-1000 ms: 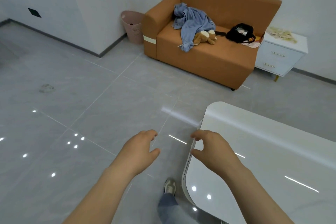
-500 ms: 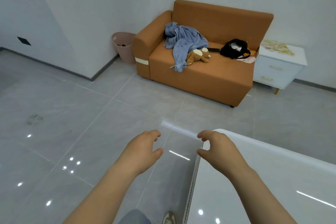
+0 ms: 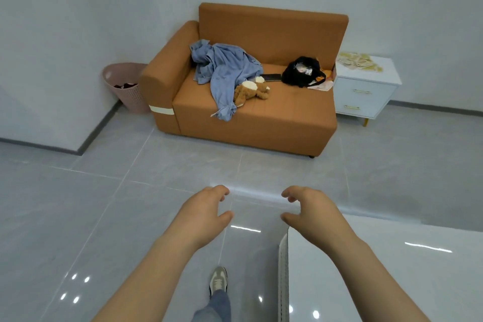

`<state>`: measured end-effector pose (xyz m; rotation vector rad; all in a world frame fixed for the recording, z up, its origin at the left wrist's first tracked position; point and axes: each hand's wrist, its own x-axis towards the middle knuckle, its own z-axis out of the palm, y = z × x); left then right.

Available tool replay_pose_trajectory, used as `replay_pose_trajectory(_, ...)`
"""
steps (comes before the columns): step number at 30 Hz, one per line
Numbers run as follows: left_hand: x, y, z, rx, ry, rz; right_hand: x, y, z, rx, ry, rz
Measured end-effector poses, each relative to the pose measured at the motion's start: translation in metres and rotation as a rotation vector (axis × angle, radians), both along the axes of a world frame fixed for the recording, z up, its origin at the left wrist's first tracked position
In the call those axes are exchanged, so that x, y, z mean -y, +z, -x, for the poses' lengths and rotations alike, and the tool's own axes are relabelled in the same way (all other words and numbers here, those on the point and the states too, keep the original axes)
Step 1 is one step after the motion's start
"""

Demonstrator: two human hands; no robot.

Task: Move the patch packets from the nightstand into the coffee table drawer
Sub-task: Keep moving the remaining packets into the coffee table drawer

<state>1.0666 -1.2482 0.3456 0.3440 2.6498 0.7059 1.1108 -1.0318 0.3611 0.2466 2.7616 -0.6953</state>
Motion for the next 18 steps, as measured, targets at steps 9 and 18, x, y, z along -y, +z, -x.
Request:
replay_pose_trajectory(9,-0.020,0.004,0.140,-0.003,-0.162,0.019,-0.011,0.006,0.104,0.033,-0.162,-0.022)
replay_pose_trajectory(18,-0.104,-0.003,0.253,-0.010,-0.295,0.041,-0.083,-0.006,0.196,0.051,-0.277,0.005)
